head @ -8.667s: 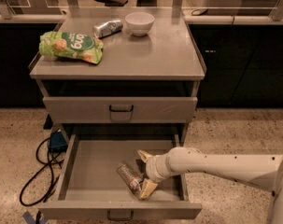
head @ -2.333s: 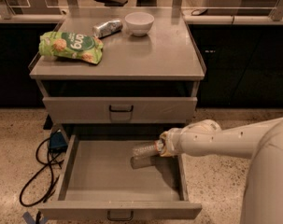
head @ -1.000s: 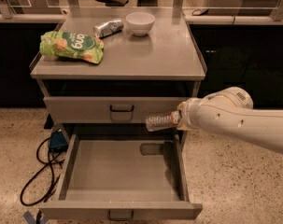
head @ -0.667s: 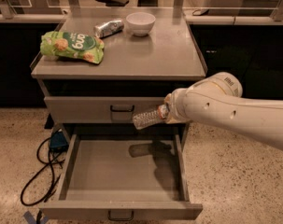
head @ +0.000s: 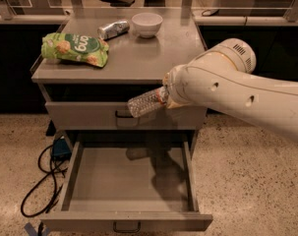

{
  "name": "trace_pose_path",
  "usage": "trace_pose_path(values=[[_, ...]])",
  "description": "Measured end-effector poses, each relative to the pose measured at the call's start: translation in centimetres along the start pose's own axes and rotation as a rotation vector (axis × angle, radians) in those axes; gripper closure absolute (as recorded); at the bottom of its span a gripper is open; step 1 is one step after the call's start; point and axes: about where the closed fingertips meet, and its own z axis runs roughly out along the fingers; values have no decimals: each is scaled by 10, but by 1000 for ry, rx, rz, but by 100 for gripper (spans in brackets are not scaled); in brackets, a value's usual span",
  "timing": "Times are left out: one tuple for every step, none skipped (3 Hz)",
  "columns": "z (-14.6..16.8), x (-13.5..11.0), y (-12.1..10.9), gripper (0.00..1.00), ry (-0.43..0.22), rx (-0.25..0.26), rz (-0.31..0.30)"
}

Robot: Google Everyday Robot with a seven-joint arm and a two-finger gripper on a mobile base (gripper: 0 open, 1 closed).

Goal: Pick water bottle from middle drawer and place on counter

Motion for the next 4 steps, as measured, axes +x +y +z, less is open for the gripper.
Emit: trace_pose_path(values=[[0, 11, -28, 100, 16, 15, -14], [0, 47, -79, 100, 74, 29, -34], [13, 89, -114, 100, 128, -3, -19], [41, 126, -123, 100, 158, -89, 30]])
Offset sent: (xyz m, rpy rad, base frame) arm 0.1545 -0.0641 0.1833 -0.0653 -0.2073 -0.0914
